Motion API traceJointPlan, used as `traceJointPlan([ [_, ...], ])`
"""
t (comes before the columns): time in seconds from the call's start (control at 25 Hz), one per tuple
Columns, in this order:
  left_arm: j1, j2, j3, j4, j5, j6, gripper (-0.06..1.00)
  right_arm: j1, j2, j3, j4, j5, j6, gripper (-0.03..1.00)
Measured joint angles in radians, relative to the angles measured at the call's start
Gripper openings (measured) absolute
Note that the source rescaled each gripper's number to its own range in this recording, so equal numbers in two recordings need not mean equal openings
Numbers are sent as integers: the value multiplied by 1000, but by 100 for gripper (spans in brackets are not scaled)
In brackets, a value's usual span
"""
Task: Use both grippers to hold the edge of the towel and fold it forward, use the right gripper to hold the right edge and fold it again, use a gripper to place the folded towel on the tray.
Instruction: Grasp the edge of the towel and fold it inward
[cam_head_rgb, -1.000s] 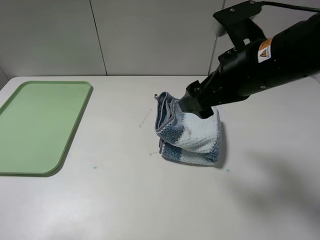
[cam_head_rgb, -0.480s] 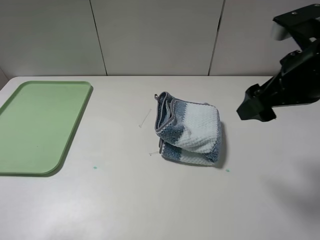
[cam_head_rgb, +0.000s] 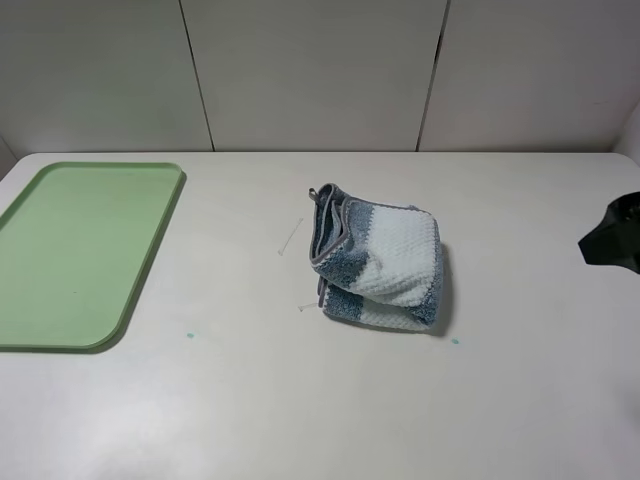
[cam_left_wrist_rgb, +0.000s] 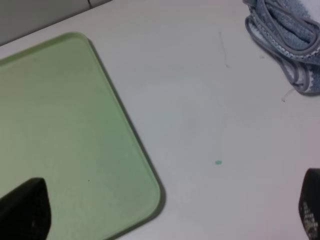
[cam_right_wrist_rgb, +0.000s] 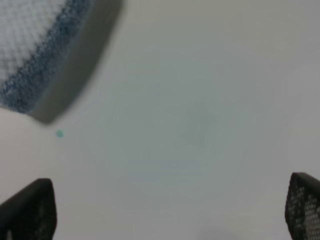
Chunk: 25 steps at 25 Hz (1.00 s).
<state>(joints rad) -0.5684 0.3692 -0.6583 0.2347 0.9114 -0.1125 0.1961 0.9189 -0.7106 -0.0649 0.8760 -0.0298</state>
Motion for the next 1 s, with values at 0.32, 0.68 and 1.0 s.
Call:
traceJointPlan([
  [0.32,0,0,0,0,0,0,100,-113,-207,93,24,36,2,100],
  [0.68,0,0,0,0,0,0,100,-147,-379,103,65,111,-13,100],
  [1.0,0,0,0,0,0,1,100,-147,-506,137,83,120,-32,100],
])
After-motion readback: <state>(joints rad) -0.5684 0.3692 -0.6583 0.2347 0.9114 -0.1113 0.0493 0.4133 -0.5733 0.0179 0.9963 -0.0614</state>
